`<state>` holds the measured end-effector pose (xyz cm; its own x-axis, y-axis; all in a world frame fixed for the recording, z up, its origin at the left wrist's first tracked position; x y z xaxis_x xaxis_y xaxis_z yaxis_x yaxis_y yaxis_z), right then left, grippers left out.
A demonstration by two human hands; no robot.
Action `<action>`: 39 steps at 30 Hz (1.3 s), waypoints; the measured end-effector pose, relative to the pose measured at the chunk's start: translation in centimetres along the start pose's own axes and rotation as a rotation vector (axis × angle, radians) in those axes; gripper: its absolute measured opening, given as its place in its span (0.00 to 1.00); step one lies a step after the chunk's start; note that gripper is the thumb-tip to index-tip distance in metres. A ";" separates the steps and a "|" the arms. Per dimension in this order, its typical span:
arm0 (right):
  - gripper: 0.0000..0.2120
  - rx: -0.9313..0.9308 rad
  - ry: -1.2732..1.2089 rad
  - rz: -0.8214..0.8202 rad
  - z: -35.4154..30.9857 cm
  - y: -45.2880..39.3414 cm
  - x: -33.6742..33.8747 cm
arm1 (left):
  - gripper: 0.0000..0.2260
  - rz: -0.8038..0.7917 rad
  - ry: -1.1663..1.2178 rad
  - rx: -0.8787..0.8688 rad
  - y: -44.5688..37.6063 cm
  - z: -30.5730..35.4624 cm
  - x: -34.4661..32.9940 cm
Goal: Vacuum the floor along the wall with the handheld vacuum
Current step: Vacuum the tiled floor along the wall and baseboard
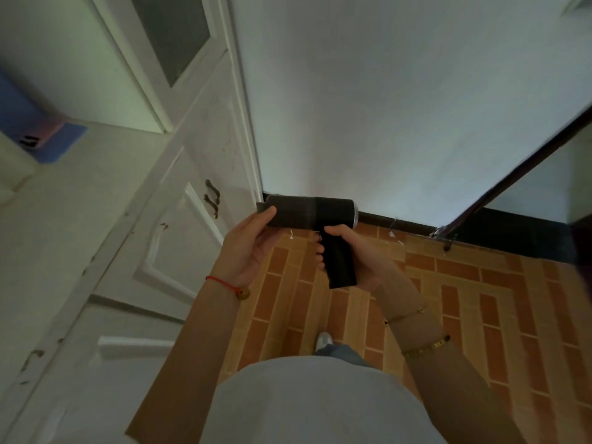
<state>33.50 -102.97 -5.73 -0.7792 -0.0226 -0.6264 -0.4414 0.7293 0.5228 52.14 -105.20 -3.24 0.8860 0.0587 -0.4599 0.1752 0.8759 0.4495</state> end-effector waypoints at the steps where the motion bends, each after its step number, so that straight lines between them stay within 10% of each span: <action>1: 0.07 -0.007 0.006 -0.001 -1.0 0.0 0.7 | 0.15 0.001 -0.001 -0.004 -0.9 -0.2 -0.9; 39: 0.10 -0.130 -0.009 0.032 -22.5 -18.7 10.6 | 0.14 0.172 0.032 0.026 -26.6 7.0 -10.1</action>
<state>23.52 -132.23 -9.12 -0.7898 0.0057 -0.6134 -0.4712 0.6345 0.6127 41.55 -132.46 -5.17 0.8900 0.2219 -0.3984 0.0340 0.8389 0.5432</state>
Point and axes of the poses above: each hand's wrist, its own y-axis away from the middle knuckle, its own x-axis out of the back of the hand, z = x × y, the point moved 2 cm from there along -y, towards the middle knuckle, and after that the axes turned 3 degrees about -y, right-handed, at the moved point
